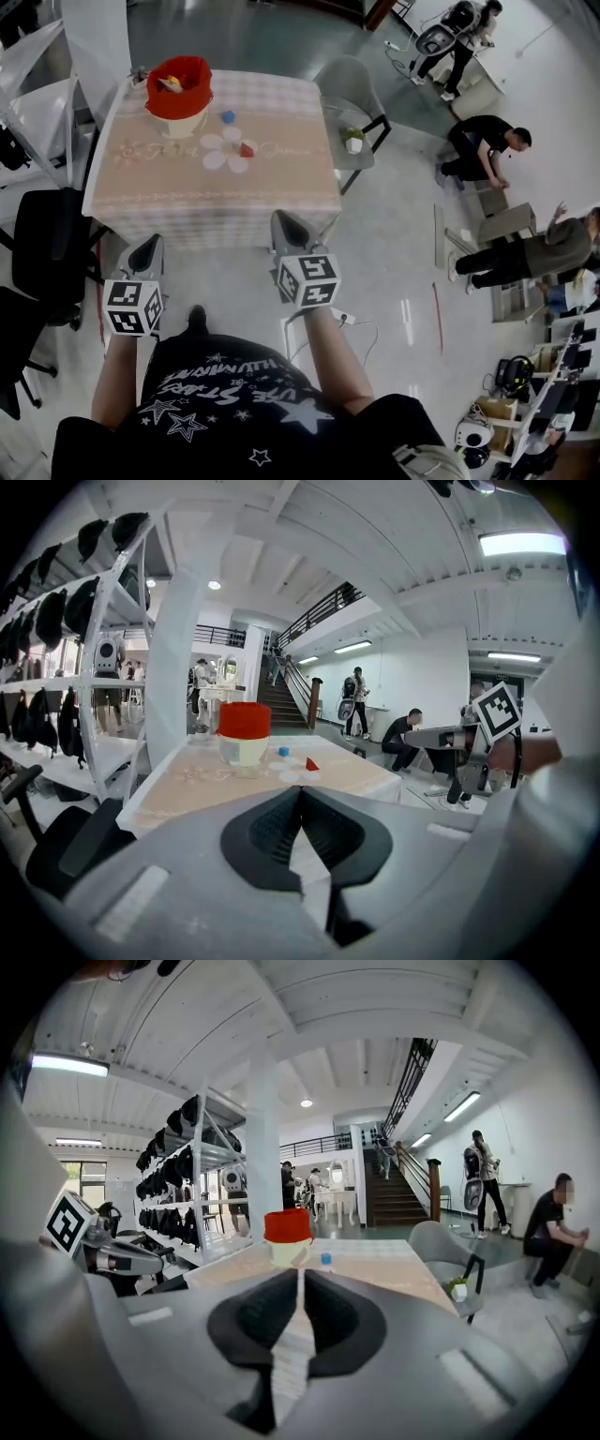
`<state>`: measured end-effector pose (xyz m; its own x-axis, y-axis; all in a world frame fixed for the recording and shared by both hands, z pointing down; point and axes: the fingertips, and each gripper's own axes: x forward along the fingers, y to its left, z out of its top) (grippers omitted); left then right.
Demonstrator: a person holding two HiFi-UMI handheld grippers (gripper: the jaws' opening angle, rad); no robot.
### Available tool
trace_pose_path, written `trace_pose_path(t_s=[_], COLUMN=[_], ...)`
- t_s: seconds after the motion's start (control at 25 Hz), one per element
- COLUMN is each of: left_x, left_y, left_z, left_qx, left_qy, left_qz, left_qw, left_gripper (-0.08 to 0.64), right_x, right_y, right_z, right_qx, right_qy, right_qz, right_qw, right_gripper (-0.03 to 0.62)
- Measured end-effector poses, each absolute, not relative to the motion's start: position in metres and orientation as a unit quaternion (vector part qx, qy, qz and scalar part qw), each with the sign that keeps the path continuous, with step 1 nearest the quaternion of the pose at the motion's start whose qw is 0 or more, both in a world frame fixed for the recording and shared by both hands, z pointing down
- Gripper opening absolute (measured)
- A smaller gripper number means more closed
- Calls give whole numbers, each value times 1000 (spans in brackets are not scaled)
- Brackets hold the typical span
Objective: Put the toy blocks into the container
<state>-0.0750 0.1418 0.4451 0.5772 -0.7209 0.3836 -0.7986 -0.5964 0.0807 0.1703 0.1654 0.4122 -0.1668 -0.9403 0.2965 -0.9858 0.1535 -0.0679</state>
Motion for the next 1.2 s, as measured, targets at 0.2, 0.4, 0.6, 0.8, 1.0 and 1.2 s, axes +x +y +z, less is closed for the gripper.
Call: trace_pose_path(t_s=[0.2,0.4,0.6,0.8,1.0,1.2], left_x=[-85,-99,-107,-99,-90,-81], left_y=[99,69,42,34,20,-17], left_z=[447,454,458,474,487,487], left_qx=[888,894,900,902,896,885], left_qy=[-417,-401,-388,-372,-376,-401], left_qz=[156,153,152,169,179,185], left_qw=[117,129,125,137,153,149], left_gripper=[8,8,8,8,8,8], right_x=[158,139,128,138,151,170], right_y=[129,103,87,76,53,9], right_z=[409,423,441,455,470,477], right_qx=[650,649,654,665,662,651], right_qy=[-745,-738,-726,-708,-708,-719], right_qz=[106,128,146,174,187,192], right_qw=[101,134,154,163,160,152], right_gripper=[155,250,275,275,275,275])
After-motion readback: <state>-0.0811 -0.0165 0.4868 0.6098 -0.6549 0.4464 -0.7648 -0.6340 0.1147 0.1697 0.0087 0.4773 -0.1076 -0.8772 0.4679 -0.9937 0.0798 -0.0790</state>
